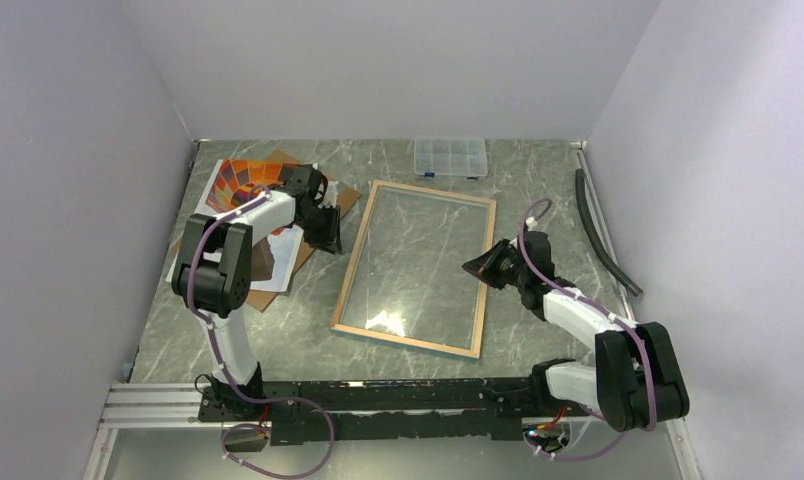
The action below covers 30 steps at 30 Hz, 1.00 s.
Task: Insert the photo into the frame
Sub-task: Place the photo frame item in the photo frame.
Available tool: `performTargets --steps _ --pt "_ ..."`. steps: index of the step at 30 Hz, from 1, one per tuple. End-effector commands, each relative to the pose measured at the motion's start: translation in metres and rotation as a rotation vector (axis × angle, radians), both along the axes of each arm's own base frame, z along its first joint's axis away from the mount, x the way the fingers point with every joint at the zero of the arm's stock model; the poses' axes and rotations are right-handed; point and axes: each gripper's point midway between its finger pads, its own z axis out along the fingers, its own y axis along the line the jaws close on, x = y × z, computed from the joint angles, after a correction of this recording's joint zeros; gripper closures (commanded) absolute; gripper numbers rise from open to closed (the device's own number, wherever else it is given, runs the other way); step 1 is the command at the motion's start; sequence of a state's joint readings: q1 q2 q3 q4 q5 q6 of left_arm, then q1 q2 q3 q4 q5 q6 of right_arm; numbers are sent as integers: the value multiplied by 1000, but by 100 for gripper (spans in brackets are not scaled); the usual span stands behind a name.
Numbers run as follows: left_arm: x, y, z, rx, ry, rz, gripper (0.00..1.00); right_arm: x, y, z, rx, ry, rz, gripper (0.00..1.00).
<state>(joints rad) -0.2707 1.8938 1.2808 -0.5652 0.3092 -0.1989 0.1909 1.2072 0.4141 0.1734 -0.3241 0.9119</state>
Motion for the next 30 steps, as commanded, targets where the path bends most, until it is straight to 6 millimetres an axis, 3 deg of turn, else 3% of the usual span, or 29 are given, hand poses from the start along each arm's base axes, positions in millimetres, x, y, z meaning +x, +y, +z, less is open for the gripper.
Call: performTargets --steps 1,13,24,30 --pt "-3 -6 7 -18 -13 -29 71 6 0 6 2 -34 8 100" --pt "-12 -18 -7 -26 -1 -68 75 -3 20 14 147 30 60 100" --pt "-17 -22 -15 -29 15 -84 78 1 17 14 126 -13 58 100" --pt "-22 -25 -19 -35 32 -93 94 3 18 22 155 -73 54 100"
